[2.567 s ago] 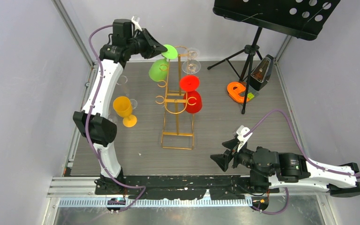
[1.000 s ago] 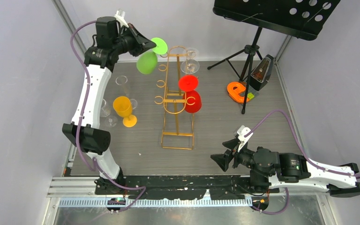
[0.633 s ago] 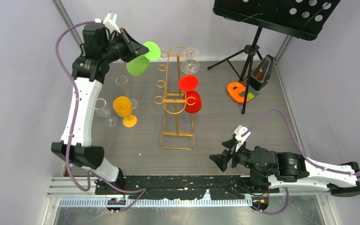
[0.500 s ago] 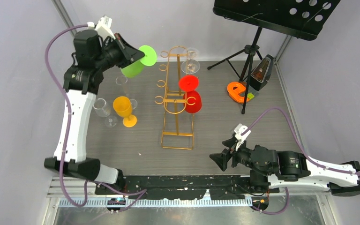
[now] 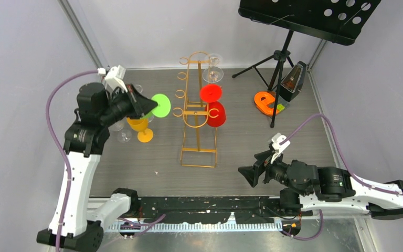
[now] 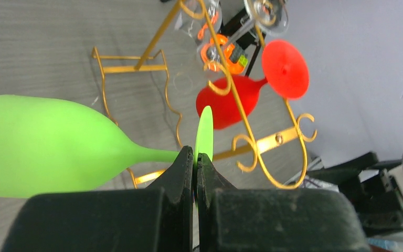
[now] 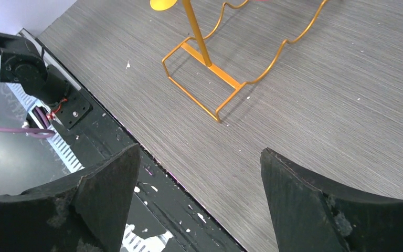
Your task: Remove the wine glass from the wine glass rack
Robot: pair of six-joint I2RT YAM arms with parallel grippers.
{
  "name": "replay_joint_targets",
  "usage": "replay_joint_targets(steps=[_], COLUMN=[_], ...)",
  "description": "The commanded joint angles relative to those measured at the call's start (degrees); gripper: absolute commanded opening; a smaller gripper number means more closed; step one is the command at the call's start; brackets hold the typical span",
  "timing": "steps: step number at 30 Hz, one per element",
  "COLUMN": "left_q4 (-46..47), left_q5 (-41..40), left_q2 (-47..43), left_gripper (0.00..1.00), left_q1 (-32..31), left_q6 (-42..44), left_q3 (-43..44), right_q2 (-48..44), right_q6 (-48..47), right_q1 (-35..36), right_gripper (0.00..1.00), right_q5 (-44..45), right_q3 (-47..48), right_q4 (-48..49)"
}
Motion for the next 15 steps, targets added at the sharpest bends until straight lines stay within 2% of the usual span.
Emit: replay_joint_targets(steps=[1, 10, 15], left_q4=[2.23, -0.84, 0.07], left_q5=[4.36, 8.86, 10.44], left_q2=[-8.10, -19.47, -24.25], left_gripper=[0.00, 0.00, 0.00], left_q1=[-0.53, -4.50, -9.28], left_q6=[3.01, 4.80, 5.08], left_q3=[-5.22, -15.99, -23.75], right_q2=[1.71, 5.51, 8.78], right_q6=[4.65, 5.72, 6.36], right_q1=[-0.07, -0.07, -0.12], right_gripper=[0.91, 0.92, 0.92], right_q5=[2.74, 2.01, 0.95], right_q3=[4.47, 7.96, 9.86], right_q4=[-1.12, -1.83, -2.20])
